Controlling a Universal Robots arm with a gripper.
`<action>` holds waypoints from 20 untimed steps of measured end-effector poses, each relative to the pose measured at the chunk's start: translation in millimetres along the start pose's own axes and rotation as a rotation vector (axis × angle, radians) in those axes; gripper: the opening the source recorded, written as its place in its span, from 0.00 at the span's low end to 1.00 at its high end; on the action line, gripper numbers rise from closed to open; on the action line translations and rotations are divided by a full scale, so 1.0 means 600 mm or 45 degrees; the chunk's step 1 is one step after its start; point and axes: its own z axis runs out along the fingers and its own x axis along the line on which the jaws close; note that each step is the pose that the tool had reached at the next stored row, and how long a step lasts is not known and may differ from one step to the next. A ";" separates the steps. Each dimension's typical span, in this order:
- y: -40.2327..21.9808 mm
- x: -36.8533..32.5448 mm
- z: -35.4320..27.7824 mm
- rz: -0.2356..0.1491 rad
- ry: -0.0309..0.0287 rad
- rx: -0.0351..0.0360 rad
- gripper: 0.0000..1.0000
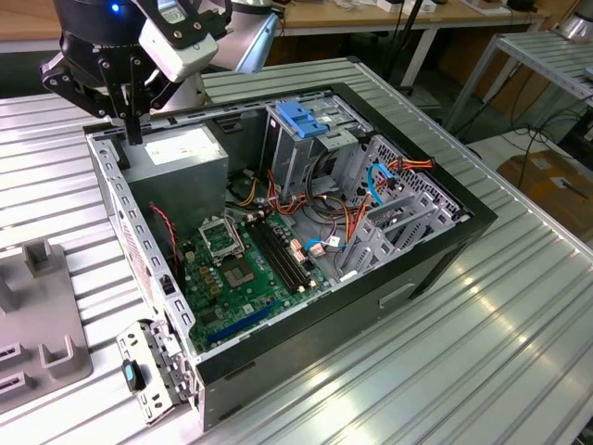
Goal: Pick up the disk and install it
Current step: 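Reach for the disk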
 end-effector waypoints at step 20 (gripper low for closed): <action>-0.002 0.031 0.000 0.000 -0.0001 -0.0001 0.11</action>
